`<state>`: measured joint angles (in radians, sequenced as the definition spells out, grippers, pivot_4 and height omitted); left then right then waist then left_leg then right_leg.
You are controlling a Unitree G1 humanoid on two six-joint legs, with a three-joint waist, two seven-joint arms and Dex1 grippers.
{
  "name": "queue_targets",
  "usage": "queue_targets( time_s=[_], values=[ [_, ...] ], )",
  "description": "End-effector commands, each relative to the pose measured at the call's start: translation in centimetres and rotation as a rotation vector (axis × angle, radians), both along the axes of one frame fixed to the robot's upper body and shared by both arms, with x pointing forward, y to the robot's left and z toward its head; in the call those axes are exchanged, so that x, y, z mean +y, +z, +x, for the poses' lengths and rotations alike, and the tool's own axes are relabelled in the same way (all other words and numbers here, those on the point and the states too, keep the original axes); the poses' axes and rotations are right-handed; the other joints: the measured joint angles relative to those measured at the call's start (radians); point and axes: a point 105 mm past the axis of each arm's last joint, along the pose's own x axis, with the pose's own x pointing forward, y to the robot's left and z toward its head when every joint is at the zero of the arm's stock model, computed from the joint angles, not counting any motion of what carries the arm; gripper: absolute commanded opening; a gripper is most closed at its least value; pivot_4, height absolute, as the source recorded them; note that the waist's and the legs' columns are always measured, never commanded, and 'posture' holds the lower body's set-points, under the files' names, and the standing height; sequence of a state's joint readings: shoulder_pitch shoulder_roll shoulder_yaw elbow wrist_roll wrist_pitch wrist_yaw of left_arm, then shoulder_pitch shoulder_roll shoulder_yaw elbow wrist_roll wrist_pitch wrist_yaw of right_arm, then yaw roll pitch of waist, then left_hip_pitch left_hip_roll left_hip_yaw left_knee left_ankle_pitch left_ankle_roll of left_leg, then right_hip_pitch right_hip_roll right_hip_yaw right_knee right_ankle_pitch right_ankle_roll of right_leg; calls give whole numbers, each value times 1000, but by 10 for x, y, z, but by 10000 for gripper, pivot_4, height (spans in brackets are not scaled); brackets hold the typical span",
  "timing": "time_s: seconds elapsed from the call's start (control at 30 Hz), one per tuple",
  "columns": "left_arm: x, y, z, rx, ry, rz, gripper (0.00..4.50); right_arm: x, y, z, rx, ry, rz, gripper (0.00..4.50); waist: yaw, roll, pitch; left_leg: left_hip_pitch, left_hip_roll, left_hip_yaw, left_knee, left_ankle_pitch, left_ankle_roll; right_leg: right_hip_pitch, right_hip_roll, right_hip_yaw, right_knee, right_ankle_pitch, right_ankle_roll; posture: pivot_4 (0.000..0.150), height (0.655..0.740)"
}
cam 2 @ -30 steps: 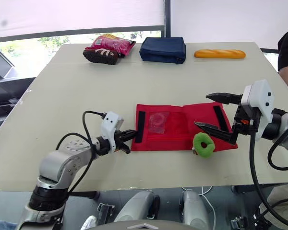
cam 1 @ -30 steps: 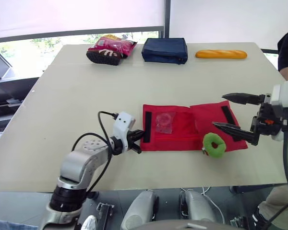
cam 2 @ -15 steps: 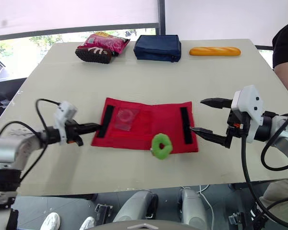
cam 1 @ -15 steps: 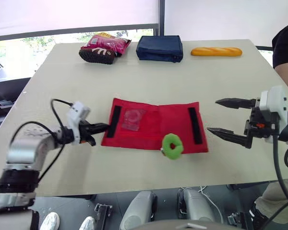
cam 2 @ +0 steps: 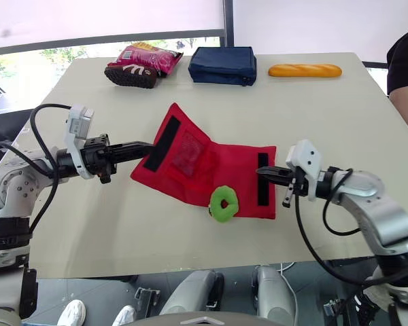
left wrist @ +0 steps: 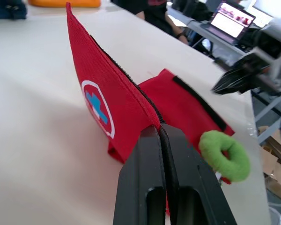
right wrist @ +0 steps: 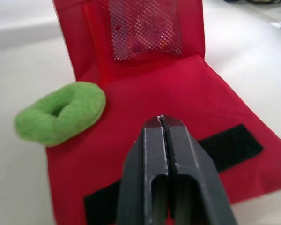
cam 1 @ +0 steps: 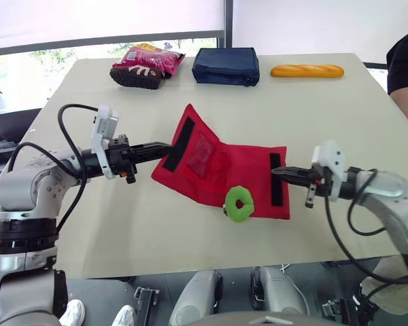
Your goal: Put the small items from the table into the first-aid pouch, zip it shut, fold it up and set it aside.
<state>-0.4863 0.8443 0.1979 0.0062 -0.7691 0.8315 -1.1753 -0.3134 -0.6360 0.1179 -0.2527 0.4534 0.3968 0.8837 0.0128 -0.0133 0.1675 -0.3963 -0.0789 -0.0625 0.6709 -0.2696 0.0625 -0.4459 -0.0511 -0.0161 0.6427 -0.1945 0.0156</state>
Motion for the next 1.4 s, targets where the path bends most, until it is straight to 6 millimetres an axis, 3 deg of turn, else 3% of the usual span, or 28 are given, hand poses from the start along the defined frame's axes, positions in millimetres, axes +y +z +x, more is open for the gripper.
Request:
queue_targets(
  time_s=[0.03,0.17,0.23,0.37,0.53,0.7,0.83,0.97,1.17,1.33,1.4],
  values=[
    [-17,25,-9,-71,-99,-47,0,4,-15,13,-19,-17,-6,509,1,-1,0,0,0,0,0,0,0,0,0,0,0,0,0,1500,7390],
    [-37,43,-14,-101,-189,-108,0,3,-49,16,27,-16,-103,509,0,-1,-1,0,0,0,1,0,0,0,0,0,0,1,-1,1500,7390],
    [-59,54,-21,-118,-284,-157,0,2,-63,16,50,-24,-181,509,-3,-1,-1,2,0,0,1,1,-1,1,1,0,1,1,-1,1500,7390],
    [-93,61,-32,-107,-415,-223,0,4,-70,18,72,-43,-218,509,-2,-5,-3,4,0,-1,2,2,-3,3,2,1,2,1,-1,1500,7390],
    [-127,47,-37,-67,-511,-240,0,6,-71,21,79,-63,-235,509,-14,-5,-3,15,1,0,-1,2,-3,12,3,2,1,1,-1,1500,7390],
    [-158,16,-5,25,-370,-185,0,3,-70,26,76,-102,-259,509,-14,-5,-5,17,2,0,-1,2,-3,14,4,2,0,1,-1,1500,7390],
    [-171,-4,8,48,-294,-154,0,4,-67,23,72,-108,-254,509,-4,-5,-5,17,1,0,-1,2,-3,14,4,2,0,1,-1,1500,7390],
    [-174,-7,4,53,-322,-163,0,4,-60,21,54,-130,-227,509,1,-5,-5,16,1,0,-1,2,-3,14,3,2,0,1,-1,1500,7390],
    [-174,-5,2,60,-336,-182,0,12,-19,14,-4,-141,-26,509,2,-4,-5,15,1,-1,-1,2,-3,14,3,2,0,1,-1,1500,7390],
    [-174,-2,-7,44,-385,-191,0,-5,5,-3,-40,-142,25,509,2,-4,-4,13,1,-1,-1,2,-3,12,3,2,0,1,-1,1500,7390],
    [-178,-5,-11,50,-403,-186,0,-21,9,-12,-49,-154,0,509,4,-3,-4,12,1,-1,-1,2,-3,11,3,2,-1,1,-1,1500,7390]
  ],
)
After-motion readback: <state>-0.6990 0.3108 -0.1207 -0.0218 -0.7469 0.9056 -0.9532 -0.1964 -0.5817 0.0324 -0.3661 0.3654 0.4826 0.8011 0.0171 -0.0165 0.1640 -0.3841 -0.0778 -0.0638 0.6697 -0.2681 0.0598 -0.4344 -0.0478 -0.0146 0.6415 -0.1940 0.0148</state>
